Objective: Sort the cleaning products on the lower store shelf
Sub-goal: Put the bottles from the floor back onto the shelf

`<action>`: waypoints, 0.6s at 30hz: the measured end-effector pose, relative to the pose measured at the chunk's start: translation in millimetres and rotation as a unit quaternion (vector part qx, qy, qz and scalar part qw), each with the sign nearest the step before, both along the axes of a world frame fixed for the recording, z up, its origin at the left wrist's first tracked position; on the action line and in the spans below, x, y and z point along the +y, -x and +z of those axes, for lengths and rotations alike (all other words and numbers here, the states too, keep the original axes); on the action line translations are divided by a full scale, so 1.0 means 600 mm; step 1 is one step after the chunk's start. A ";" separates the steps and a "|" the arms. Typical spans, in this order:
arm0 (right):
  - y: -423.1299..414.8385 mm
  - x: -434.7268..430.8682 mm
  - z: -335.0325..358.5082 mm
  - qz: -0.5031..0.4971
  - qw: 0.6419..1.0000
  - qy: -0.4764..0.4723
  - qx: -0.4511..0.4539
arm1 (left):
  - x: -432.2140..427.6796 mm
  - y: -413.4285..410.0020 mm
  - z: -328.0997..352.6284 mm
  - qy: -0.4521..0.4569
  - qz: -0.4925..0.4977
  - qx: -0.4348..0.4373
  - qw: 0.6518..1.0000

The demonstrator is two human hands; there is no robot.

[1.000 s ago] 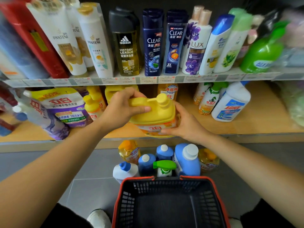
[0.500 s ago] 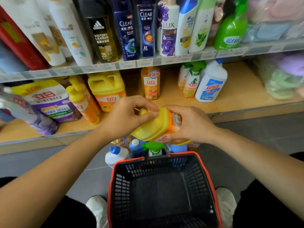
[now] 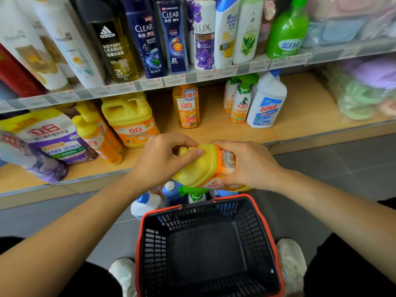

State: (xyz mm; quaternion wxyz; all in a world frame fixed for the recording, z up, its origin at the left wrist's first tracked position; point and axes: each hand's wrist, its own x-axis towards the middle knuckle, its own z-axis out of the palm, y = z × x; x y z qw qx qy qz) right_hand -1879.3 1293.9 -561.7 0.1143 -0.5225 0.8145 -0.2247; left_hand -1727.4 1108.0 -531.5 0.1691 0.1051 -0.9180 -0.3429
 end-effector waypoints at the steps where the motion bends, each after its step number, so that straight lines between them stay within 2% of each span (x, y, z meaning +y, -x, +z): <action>1: 0.002 0.000 0.001 -0.004 1.000 -0.002 -0.011 | -0.001 0.000 0.001 -0.008 -0.010 0.001 1.000; 5: 0.007 0.003 0.008 -0.003 0.999 0.003 -0.049 | -0.008 0.000 0.006 -0.050 -0.062 0.014 0.997; 12: 0.024 0.001 0.022 0.041 0.978 0.046 -0.200 | -0.039 0.002 0.006 -0.073 -0.138 0.031 0.987; 15: 0.023 -0.002 0.023 0.049 0.975 0.050 -0.213 | -0.041 0.004 0.005 -0.072 -0.130 0.040 0.988; 18: 0.020 -0.003 0.023 0.034 0.981 0.044 -0.185 | -0.032 0.006 0.003 -0.088 -0.103 0.053 0.989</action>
